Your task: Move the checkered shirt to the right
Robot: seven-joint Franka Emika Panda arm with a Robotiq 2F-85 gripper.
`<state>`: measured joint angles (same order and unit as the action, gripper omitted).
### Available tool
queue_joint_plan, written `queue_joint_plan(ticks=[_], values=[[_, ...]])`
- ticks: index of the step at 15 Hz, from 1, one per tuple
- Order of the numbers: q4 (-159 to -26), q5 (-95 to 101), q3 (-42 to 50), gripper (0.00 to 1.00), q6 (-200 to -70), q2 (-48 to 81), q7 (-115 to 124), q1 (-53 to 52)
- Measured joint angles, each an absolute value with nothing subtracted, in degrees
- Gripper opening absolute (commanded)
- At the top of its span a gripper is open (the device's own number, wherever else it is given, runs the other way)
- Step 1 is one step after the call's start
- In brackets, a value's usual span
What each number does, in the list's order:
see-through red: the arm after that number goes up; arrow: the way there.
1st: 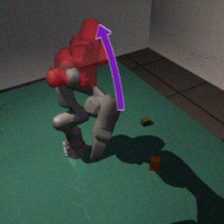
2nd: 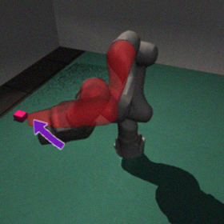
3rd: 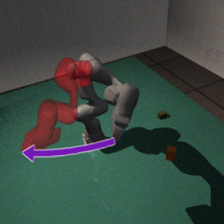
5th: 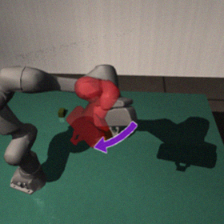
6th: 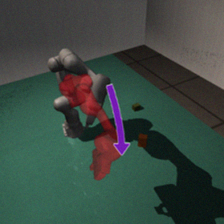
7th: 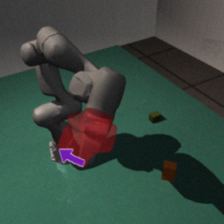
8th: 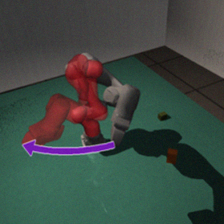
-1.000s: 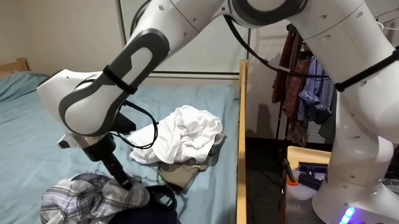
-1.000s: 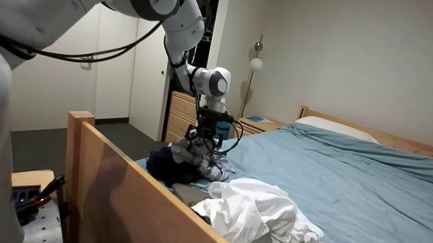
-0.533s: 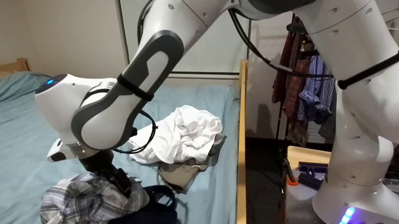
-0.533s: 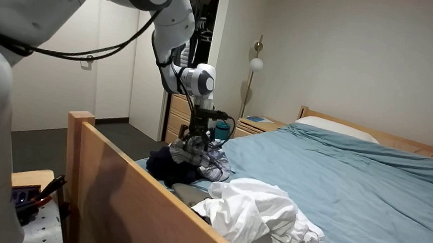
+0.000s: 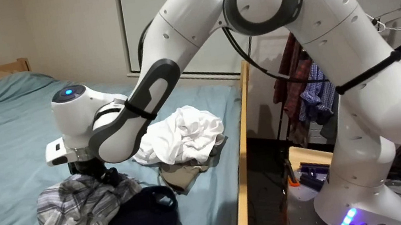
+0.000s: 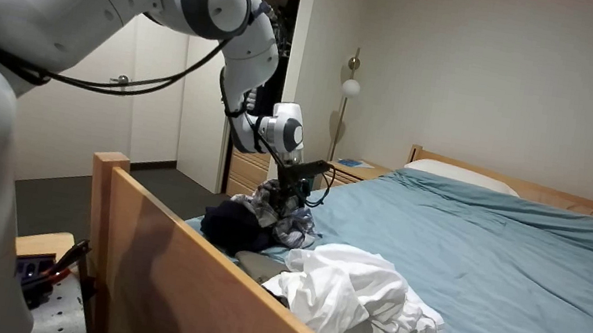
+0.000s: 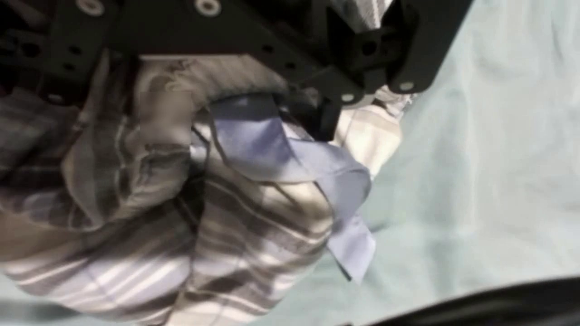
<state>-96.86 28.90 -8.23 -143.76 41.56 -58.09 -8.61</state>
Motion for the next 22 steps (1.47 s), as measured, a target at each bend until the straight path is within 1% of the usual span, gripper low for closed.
queue_joint_plan(ticks=[3, 7, 8, 9, 12, 16, 18, 19, 20, 22], values=[[-91.8, 28.2, -9.6, 1.0, -147.8, 47.1, -66.6, -7.3], [-86.3, 24.6, -13.6, 1.0, -148.1, 52.1, -80.9, -4.9], [-85.2, 23.1, -14.8, 0.75, -147.4, 52.9, -84.9, -4.2], [-84.1, 21.5, -15.8, 0.74, -146.1, 53.7, -88.8, -3.5], [-79.7, 16.5, -18.2, 0.56, -138.5, 55.9, -99.9, -2.0], [-72.7, 11.2, -18.8, 0.28, -126.1, 58.3, -111.2, -2.1], [-69.6, 9.3, -18.6, 0.18, -121.3, 59.3, -114.0, -2.5], [-68.1, 8.5, -18.3, 0.11, -119.4, 59.9, -114.3, -2.7], [-66.8, 7.5, -17.9, 0.12, -118.0, 60.4, -114.3, -3.0], [-64.8, 5.2, -16.8, 0.1, -116.2, 61.2, -113.6, -3.5]])
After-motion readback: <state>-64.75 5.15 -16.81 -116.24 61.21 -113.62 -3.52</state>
